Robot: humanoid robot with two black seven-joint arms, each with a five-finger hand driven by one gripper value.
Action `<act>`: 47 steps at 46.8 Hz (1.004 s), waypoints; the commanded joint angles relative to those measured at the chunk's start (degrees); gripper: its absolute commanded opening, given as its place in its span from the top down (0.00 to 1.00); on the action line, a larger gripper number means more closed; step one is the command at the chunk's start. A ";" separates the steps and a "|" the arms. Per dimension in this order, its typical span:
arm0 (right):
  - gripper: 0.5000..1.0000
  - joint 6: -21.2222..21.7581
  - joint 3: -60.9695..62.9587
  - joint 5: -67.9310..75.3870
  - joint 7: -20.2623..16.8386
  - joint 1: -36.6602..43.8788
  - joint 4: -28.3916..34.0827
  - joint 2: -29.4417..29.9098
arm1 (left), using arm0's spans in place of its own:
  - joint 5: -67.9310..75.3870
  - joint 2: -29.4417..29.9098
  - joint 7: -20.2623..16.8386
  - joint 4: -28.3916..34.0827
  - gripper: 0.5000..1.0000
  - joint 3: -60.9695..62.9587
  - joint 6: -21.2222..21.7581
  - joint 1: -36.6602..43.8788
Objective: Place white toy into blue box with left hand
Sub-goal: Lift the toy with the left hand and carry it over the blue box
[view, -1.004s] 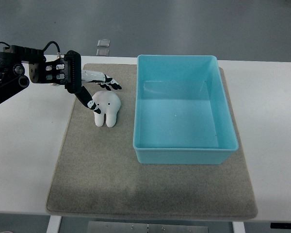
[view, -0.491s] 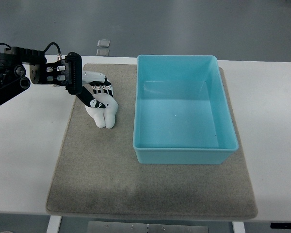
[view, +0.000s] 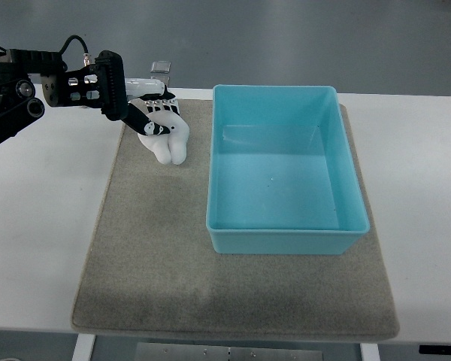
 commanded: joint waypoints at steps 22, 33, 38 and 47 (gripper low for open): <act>0.13 0.00 0.00 0.00 0.00 -0.05 0.00 0.00 | -3.88 -2.40 -0.44 -4.42 1.00 -3.18 2.12 -1.80; 0.13 0.00 0.00 0.00 0.00 -0.05 0.00 0.00 | -3.97 -4.42 -0.44 -6.00 1.00 -3.09 2.12 -0.92; 0.13 0.00 0.00 0.00 0.00 -0.05 0.00 0.00 | -4.05 -5.03 -0.44 -6.09 1.00 -3.00 1.94 -0.48; 0.13 0.00 0.00 0.00 0.00 -0.05 0.00 0.00 | -4.05 -6.09 -0.44 -6.35 1.00 -2.83 1.94 0.93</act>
